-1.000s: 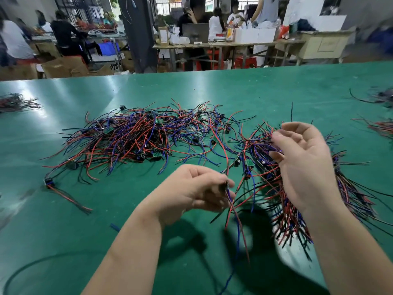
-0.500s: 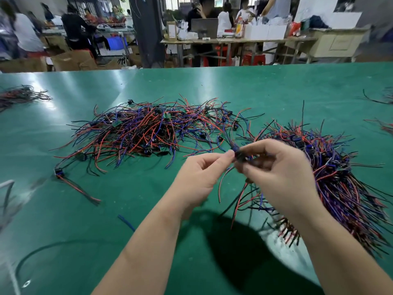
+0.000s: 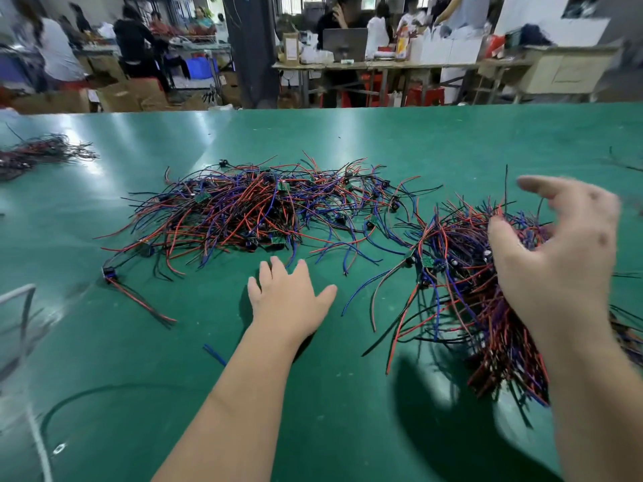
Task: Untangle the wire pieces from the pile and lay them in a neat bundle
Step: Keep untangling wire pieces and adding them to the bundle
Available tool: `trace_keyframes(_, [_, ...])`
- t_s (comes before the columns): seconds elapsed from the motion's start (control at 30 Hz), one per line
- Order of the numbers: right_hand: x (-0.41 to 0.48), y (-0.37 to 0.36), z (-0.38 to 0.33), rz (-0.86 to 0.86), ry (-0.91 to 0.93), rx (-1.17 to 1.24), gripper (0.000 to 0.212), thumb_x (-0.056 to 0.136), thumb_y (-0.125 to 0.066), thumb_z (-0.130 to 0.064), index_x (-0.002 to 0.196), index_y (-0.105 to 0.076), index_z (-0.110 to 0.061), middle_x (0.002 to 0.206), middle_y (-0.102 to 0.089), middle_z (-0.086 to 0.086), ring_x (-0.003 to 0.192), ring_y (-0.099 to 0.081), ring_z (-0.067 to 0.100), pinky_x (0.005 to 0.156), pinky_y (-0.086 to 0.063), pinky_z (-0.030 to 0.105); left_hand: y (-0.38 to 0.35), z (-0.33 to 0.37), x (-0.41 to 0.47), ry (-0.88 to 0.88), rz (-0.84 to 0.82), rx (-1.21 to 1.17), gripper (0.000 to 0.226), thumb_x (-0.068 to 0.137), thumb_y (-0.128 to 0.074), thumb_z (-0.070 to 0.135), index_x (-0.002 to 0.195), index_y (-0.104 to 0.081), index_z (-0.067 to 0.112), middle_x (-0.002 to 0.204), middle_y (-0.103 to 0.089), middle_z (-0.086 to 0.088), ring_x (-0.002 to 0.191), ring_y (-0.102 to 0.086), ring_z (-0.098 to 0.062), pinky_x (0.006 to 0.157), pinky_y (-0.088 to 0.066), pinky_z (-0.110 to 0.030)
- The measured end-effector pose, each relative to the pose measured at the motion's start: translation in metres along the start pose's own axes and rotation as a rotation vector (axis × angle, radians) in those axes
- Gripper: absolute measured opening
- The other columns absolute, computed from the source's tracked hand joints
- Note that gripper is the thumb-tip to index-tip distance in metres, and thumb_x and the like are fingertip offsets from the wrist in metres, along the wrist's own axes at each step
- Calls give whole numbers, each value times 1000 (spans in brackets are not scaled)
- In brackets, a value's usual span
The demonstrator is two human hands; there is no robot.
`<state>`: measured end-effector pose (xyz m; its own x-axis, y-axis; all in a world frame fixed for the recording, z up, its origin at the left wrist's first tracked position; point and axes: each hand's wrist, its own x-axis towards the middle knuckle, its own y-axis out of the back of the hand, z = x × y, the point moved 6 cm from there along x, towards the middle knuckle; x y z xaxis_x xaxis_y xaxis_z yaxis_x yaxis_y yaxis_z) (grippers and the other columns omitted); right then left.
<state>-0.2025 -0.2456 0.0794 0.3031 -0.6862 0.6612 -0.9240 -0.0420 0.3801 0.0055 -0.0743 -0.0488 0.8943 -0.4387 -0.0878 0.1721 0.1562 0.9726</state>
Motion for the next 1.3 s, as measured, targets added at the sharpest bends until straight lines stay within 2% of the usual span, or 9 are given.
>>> trace_keyframes(0.2, [-12,-16,-16,-88,66,70,32,82,-66,-7,113,-62,-16,111,-49,0,104,-51,13,95,-45,35,19,-1,1,-15,197,-147,48,88,-52,44,129,-53,18,134,-47,-1,126,-41,-21,103,-28,-42])
trace_keyframes(0.33, [-18,-29,-12,-216,-65,286,19,84,-64,-2,94,-67,-18,89,-69,0,80,-65,12,74,-51,16,44,4,-8,-68,385,-710,30,86,-62,28,113,-68,15,114,-66,0,104,-60,-14,92,-42,-25])
trace_keyframes(0.47, [-35,-59,-13,-550,-280,544,40,86,-58,6,103,-62,-30,83,-71,4,78,-71,19,71,-56,26,81,14,-37,-227,571,-1241,8,83,-68,14,82,-74,20,74,-72,12,68,-63,2,68,-48,-15])
trace_keyframes(0.57, [-50,-74,-22,-749,-240,673,71,83,-63,9,120,-47,-49,98,-66,8,78,-66,13,76,-53,27,96,39,-63,-559,426,-1340,17,81,-62,19,68,-72,16,67,-72,7,66,-64,-4,66,-49,-16])
trace_keyframes(0.67, [-57,-81,-28,-798,-156,647,52,81,-64,11,110,-59,-33,88,-64,5,73,-62,8,71,-51,22,88,66,-78,-809,124,-1274,37,82,-53,34,51,-64,18,55,-65,-5,57,-61,-17,60,-48,-27])
trace_keyframes(0.87, [-60,-70,-43,-713,190,417,25,76,-65,-2,86,-68,-24,80,-67,-7,77,-62,10,74,-49,22,47,40,-37,-107,-189,-1152,75,90,-30,66,35,-46,17,49,-59,-9,42,-54,-19,47,-35,-21])
trace_keyframes(1.0, [-85,-80,-60,-995,363,387,29,69,-56,2,80,-71,-20,83,-66,-9,85,-57,3,80,-44,17,29,46,-44,-124,-613,-1255,52,71,-55,61,68,-72,12,73,-71,-4,60,-62,-14,55,-47,-20])
trace_keyframes(1.13, [-97,-88,-57,-1136,386,251,47,71,-48,8,102,-68,-21,95,-60,-7,90,-53,5,83,-42,18,38,50,-42,-159,-483,-1485,22,94,-53,19,79,-65,9,79,-74,-8,58,-66,-14,53,-51,-20])
trace_keyframes(1.3, [-74,-94,-43,-942,191,151,41,82,-35,5,105,-29,-29,97,-56,-3,87,-55,17,82,-46,35,50,19,-23,29,-106,-1567,23,102,-38,24,87,-54,20,60,-70,6,49,-63,-6,53,-46,-19])
